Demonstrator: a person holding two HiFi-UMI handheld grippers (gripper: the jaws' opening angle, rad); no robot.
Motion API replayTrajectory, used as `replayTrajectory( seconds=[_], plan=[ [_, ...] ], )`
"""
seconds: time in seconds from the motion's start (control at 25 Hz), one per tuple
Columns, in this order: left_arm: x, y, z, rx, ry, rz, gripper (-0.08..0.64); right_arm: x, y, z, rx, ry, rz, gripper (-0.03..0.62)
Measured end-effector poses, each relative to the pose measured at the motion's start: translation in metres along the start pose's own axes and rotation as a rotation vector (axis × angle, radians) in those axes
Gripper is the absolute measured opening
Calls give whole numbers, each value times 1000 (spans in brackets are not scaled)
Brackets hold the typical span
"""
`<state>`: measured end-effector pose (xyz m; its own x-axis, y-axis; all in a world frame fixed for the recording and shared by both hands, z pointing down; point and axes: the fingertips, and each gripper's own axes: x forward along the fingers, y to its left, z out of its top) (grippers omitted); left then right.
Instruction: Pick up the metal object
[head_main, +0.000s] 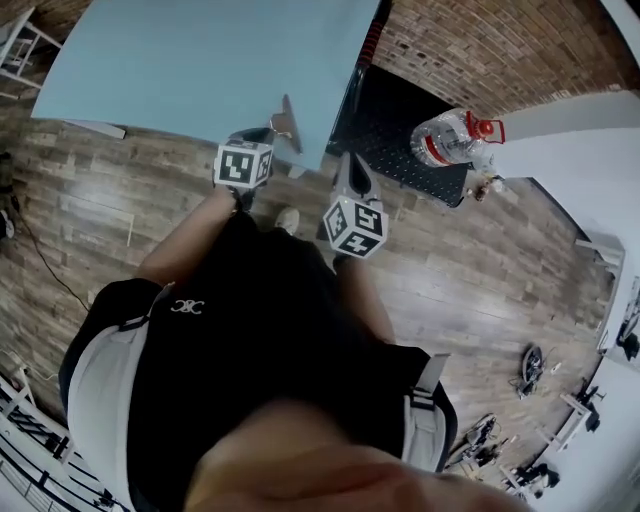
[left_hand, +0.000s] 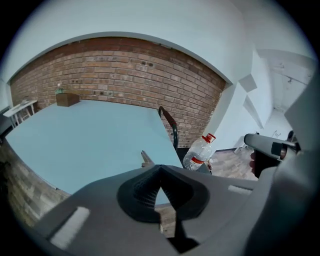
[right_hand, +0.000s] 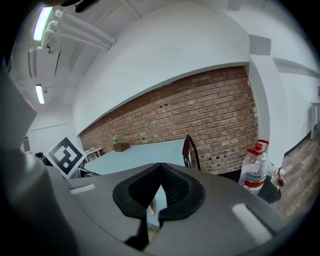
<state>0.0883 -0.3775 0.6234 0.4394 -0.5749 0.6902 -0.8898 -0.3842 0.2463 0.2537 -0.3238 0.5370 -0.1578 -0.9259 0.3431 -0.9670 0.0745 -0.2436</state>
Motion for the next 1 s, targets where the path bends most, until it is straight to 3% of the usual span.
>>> replayTrajectory(
  seconds=[0.24, 0.6, 0.76, 1.0],
  plan=[
    [31, 12, -20, -212, 93, -57, 10, 14, -10, -3, 3, 32, -2, 14],
    [77, 41, -41, -527, 169, -144, 74, 20, -24, -19, 45, 93, -77, 14],
    [95, 40, -37, -597, 194, -200, 84, 24, -25, -20, 50, 114, -85, 14],
    [113, 31, -32, -621, 229, -297, 66, 26, -27, -19, 70, 115, -131, 14]
  ],
)
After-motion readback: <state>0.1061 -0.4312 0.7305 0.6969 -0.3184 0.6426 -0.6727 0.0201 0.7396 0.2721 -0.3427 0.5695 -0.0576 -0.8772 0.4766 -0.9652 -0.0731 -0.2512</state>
